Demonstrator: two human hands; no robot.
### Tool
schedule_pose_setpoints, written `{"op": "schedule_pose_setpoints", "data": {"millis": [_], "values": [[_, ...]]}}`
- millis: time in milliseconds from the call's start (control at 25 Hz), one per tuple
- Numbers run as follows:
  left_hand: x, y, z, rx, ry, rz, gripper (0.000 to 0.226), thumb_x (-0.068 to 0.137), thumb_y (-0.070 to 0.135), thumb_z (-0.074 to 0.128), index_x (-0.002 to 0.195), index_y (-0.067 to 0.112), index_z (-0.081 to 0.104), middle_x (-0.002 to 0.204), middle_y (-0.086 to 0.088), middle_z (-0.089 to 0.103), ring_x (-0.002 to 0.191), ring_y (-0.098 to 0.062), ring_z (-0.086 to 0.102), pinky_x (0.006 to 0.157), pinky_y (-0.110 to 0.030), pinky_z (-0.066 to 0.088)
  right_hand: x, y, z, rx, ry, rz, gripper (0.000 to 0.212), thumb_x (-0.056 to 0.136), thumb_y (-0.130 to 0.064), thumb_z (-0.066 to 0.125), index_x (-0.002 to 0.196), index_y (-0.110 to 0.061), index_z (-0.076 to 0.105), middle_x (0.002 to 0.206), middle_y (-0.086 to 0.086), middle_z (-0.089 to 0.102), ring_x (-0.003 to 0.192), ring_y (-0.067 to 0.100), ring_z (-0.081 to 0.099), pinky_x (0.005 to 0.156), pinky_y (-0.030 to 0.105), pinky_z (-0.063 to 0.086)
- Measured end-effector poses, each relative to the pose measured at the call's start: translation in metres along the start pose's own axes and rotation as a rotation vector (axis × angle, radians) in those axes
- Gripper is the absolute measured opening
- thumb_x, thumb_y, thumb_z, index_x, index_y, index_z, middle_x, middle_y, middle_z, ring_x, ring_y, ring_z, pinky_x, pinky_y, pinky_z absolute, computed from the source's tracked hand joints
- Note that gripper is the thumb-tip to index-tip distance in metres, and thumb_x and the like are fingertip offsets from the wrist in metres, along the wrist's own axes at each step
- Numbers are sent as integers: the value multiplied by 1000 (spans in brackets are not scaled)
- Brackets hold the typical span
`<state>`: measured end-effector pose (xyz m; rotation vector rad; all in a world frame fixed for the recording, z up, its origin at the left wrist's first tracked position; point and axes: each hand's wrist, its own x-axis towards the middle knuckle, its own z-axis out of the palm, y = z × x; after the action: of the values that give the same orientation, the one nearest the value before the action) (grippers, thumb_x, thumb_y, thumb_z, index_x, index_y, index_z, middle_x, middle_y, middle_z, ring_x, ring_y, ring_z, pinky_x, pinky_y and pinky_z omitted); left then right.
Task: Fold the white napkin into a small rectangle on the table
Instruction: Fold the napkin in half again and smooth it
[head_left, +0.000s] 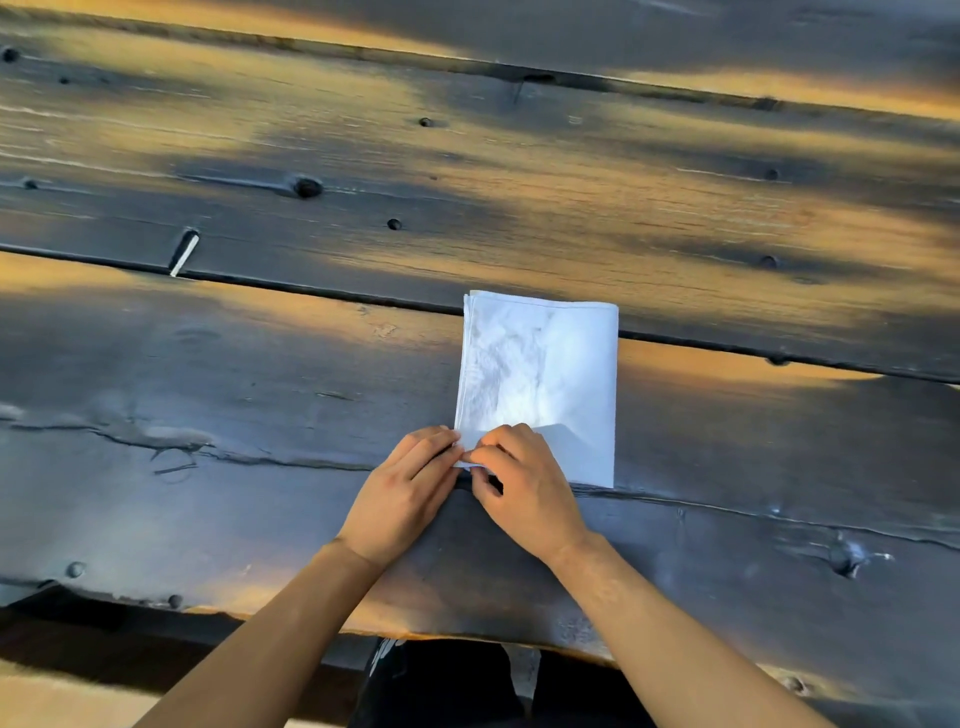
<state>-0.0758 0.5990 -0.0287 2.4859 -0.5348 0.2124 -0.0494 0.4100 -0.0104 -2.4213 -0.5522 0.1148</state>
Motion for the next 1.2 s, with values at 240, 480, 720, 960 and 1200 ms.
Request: {"op": "schedule_pose_setpoints", "data": {"millis": [240,480,720,960,1200], "values": [[5,-3,-2,83,-27,94,21,96,13,68,106,-5,71,118,-18,68,114,-32,65,99,-38,53,-28,34,-30,-190,113,124,17,80,-9,69,94,-18,73,96,-2,63,91,18,52,82,31,41],[2,-1,1,111,-16,97,23,96,17,68,104,-5,72,118,-19,68,115,-33,64,97,-40,54,-63,63,-65,-259,141,351,26,71,-1,75,91,-16,69,89,-1,58,84,20,51,69,32,44],[3,4,6,94,-19,26,18,99,13,61,96,-3,70,114,-17,67,112,-33,64,94,-43,54,-77,65,-61,-31,116,449,11,87,-15,71,90,-21,62,82,-12,46,78,12,45,71,28,42],[39,21,-1,141,26,-252,31,98,27,55,108,-2,61,127,-20,55,120,-36,53,104,-41,42,-57,57,-72,-45,344,498,17,88,-17,53,91,-14,70,102,-3,53,97,17,51,85,41,48],[98,28,48,279,-225,-253,65,104,38,32,152,-5,31,164,-22,22,155,-33,17,124,-54,21,27,52,-32,-305,45,196,51,102,-27,36,147,-5,42,160,15,32,151,30,24,123,50,22]]}}
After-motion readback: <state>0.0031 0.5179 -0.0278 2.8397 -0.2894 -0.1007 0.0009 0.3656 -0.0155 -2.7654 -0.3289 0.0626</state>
